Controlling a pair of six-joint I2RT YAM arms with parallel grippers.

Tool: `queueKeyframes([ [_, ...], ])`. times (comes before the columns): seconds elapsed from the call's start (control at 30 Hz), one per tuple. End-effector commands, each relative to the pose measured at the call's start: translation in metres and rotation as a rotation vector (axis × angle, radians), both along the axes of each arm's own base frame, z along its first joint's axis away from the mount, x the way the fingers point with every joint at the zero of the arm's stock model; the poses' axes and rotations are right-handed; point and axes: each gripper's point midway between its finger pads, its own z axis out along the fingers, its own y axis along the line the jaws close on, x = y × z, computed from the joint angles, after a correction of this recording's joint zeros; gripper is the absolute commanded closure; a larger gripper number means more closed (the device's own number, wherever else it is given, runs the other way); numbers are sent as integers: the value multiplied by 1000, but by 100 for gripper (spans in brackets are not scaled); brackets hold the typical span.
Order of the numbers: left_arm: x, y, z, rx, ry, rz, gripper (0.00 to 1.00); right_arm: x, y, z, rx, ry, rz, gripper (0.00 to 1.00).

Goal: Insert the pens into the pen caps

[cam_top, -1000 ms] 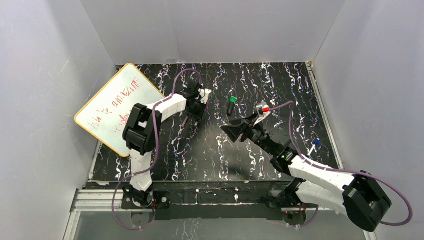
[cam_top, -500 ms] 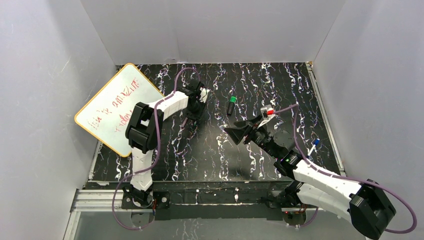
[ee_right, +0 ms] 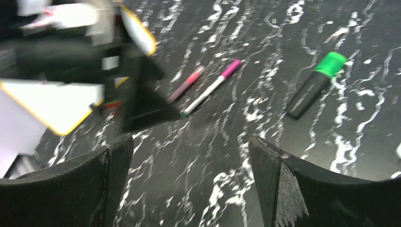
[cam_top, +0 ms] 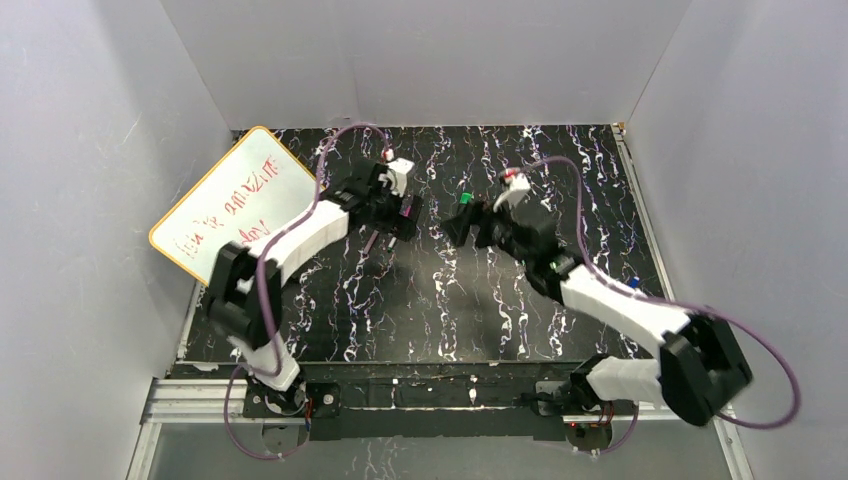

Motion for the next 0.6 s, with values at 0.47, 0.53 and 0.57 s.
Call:
queueKeyframes([
  [0.47,19,84,168,-245,-616,218,2,116,-90,60,-158,-30,-339,1],
  [0.53,18,85,171,-249,-620,215,2,116,-92,66,-153,-35,-348,2],
  [0.57,17,85,171,-250,-618,213,2,117,-93,67,-142,-35,-356,3],
])
